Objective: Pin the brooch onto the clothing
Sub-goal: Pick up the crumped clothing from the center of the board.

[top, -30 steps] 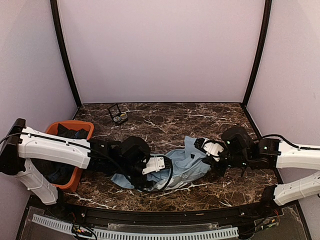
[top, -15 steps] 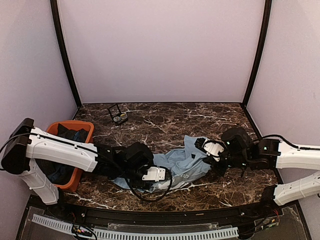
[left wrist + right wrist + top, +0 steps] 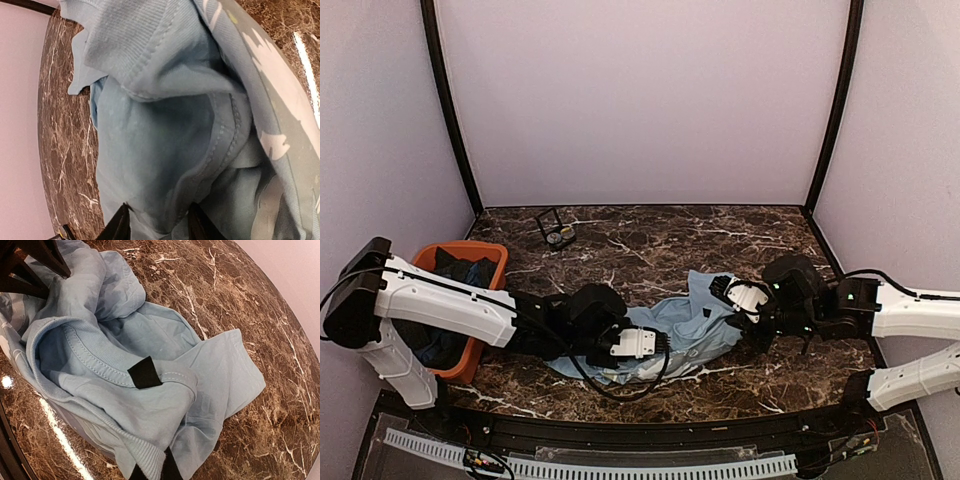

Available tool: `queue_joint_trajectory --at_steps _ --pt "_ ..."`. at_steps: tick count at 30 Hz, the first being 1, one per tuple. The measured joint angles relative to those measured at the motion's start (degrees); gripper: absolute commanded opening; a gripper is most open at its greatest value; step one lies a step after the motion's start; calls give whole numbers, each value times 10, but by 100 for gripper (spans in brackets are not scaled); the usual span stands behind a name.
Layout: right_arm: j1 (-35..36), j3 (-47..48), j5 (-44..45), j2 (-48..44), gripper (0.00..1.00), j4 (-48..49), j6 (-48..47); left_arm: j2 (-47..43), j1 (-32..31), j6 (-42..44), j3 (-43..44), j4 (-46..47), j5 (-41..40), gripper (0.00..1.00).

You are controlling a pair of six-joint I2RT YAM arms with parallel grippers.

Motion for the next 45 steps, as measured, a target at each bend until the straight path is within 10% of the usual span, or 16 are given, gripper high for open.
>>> queue_joint_trajectory --at_steps 8,18,39,45 --pt "0 0 1 0 0 0 2 11 0 2 0 -6 8 1" --pt "0 2 -3 5 3 0 -5 -19 23 -41 3 3 -29 1" --pt "12 18 -233 79 96 39 -22 -382 54 -350 -125 -111 -30 1" --pt "-43 18 -236 -8 99 73 -11 -370 30 -374 -125 -146 -12 1"
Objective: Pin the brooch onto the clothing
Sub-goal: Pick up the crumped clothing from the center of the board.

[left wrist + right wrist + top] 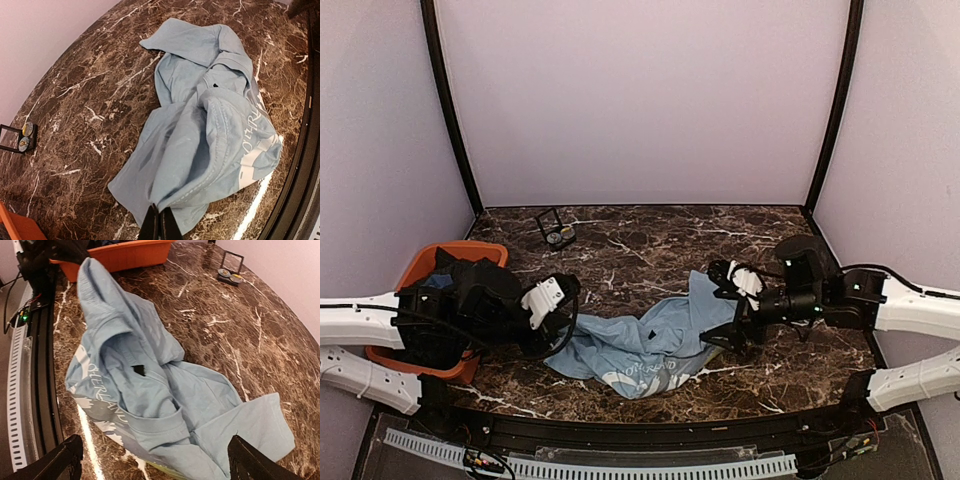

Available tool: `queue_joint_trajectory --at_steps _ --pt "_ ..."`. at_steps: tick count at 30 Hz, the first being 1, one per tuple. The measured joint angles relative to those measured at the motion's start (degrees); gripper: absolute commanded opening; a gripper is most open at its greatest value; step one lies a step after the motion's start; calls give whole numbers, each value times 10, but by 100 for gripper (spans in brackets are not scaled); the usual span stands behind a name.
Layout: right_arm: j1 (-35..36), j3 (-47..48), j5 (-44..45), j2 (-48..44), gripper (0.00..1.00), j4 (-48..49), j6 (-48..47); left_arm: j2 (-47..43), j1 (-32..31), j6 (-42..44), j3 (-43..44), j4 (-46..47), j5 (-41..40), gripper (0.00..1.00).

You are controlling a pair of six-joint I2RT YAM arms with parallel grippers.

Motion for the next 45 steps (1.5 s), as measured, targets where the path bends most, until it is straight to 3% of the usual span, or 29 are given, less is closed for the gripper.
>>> queue_joint_trajectory --at_steps 11,25,27,30,33,37,45 --pt "-79 100 59 156 91 -81 -37 29 -30 -16 1 -31 3 1" --pt "-90 215 -37 368 76 -187 -151 -3 -47 -49 -1 -61 13 1" --pt "-90 223 -50 391 68 -198 -162 -4 -47 -51 -1 -61 13 1" --pt "-90 236 -70 419 30 -207 -176 -3 -47 -51 -1 -62 13 1" --pt "-97 252 -101 441 10 -212 -184 -3 -47 -53 -1 -62 13 1" --pt "-115 257 -133 451 0 -211 -187 -2 -50 -53 -1 -62 13 1" --pt "-121 242 -133 393 0 -203 -182 -10 -50 -55 -1 -61 -14 1"
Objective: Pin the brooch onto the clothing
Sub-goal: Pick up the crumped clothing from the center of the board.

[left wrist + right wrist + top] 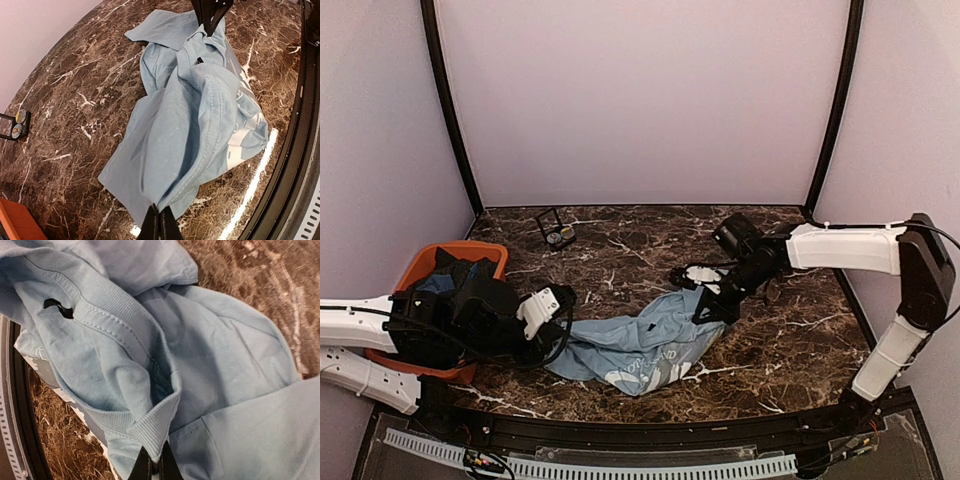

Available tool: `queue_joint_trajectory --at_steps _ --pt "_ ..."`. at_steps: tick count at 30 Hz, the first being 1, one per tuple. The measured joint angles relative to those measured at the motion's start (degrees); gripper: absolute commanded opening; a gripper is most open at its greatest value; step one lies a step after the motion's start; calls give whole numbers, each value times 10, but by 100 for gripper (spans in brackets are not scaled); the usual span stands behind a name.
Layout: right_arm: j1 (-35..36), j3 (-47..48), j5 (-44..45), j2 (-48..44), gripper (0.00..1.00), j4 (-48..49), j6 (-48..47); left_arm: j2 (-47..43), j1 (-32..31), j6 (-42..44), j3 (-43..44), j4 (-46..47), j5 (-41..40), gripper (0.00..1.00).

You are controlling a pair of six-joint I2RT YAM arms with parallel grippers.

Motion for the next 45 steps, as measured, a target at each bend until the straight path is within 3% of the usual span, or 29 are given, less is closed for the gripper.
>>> queue_joint_trajectory --at_steps 7,13,17,18,23,27,34,45 --pt "0 -12 76 -191 0 46 4 -11 0 29 58 10 -78 1" --pt "0 -47 131 -342 0 139 3 7 0 122 163 71 -151 1" --pt "0 -79 145 -390 0 168 -3 17 0 181 208 122 -176 1" --pt "0 -86 145 -393 2 170 -3 17 0 189 212 129 -178 1" --pt "30 -151 126 -404 36 164 -5 16 0 196 208 132 -179 1" --pt "80 -188 111 -412 51 141 -11 3 0 169 164 117 -175 1" --pt "96 -191 99 -385 52 136 -14 -50 0 121 79 76 -113 1" --pt "94 -102 120 -169 54 141 -14 -51 0 95 60 59 -52 1"
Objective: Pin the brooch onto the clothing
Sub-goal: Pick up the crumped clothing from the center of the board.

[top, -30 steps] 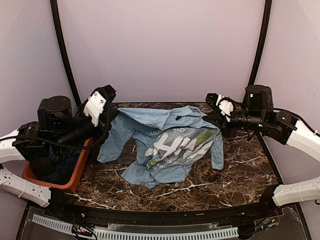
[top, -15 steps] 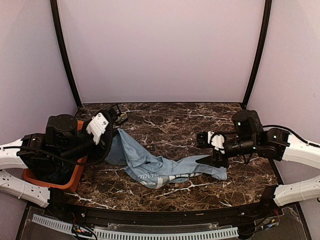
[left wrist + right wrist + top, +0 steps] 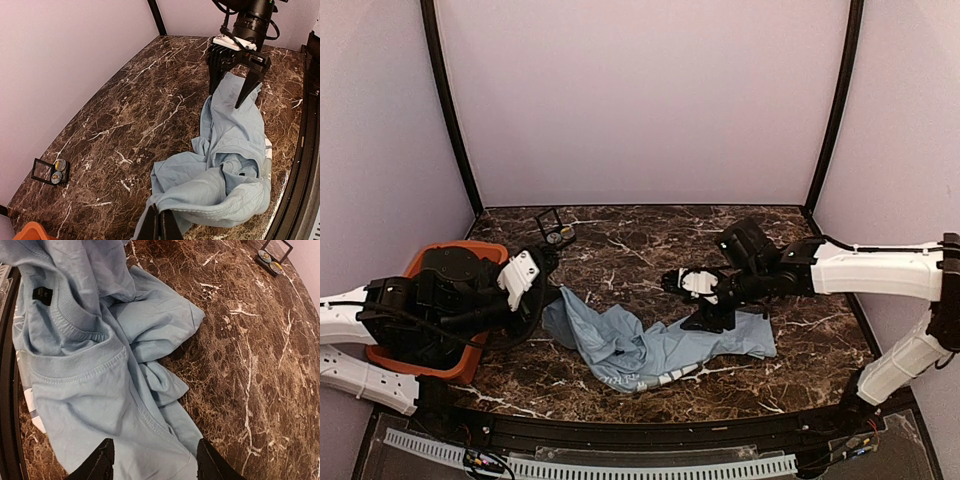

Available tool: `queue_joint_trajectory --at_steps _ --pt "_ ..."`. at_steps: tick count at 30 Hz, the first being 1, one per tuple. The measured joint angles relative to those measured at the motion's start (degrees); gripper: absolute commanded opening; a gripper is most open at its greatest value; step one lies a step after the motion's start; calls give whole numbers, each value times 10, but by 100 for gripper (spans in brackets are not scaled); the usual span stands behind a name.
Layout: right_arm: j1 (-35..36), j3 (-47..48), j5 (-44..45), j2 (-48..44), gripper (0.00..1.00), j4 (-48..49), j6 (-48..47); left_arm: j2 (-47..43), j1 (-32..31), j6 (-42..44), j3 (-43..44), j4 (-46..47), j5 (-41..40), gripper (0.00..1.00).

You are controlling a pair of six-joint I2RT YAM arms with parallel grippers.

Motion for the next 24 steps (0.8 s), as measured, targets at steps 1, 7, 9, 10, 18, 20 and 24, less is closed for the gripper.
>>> queue_joint_trajectory --at_steps 1,7,9,10,18,20,24 --pt "-3 14 -6 21 53 -1 -2 1 0 -1 -1 0 3 1" --pt "-24 118 -88 156 50 -66 -21 1 -4 -9 -15 -2 14 1" --pt "-28 146 -118 189 50 -100 -29 1 -5 -13 -21 -5 14 1" --pt "-29 157 -133 203 49 -115 -31 1 -6 -15 -23 -6 14 1" --pt "-30 186 -237 251 39 -187 -52 3 -9 -22 -33 -9 14 1" --pt "-30 187 -249 255 34 -195 -55 4 -9 -22 -36 -9 14 1" --pt "-30 193 -259 265 12 -199 -59 9 -9 -23 -41 -8 14 1"
